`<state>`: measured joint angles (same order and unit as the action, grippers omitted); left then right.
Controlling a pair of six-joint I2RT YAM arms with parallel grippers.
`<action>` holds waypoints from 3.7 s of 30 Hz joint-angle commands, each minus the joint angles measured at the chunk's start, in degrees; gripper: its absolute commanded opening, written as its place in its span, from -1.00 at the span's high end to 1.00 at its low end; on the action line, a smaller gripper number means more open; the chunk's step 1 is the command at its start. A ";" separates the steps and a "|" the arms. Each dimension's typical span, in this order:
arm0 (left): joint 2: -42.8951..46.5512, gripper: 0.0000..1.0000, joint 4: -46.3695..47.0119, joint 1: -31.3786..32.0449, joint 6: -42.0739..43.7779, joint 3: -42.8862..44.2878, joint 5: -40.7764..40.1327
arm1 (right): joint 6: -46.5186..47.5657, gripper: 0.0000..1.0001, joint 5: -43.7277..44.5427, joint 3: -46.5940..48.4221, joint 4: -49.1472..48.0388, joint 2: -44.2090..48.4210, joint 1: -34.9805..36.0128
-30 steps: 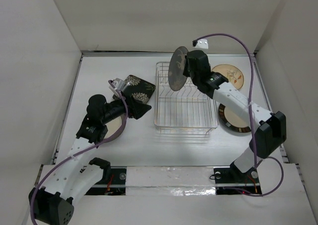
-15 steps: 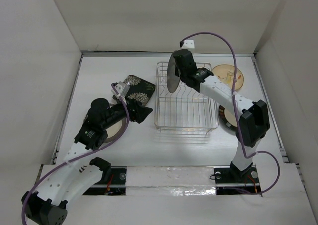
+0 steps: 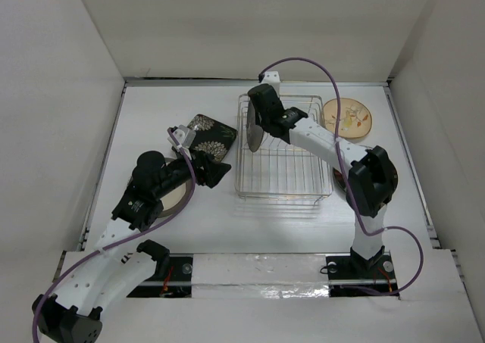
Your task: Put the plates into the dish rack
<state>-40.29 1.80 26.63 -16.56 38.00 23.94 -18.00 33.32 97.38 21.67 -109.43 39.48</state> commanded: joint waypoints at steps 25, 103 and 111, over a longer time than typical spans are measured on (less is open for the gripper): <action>0.74 0.00 0.83 0.17 0.83 1.29 -2.68 | -1.87 -0.37 -1.86 -3.15 -8.05 10.26 3.23; 6.19 0.13 -0.31 4.22 1.26 2.26 -5.75 | -24.81 1.00 -43.33 -64.46 -10.17 75.77 -80.27; 5.58 0.13 -0.31 4.22 1.44 2.26 -5.84 | -26.12 1.00 -43.79 -49.87 -11.65 73.57 -74.23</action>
<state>-34.65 -0.32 30.44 -15.51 38.00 18.11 -41.82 -8.01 38.06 20.21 -36.38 -38.04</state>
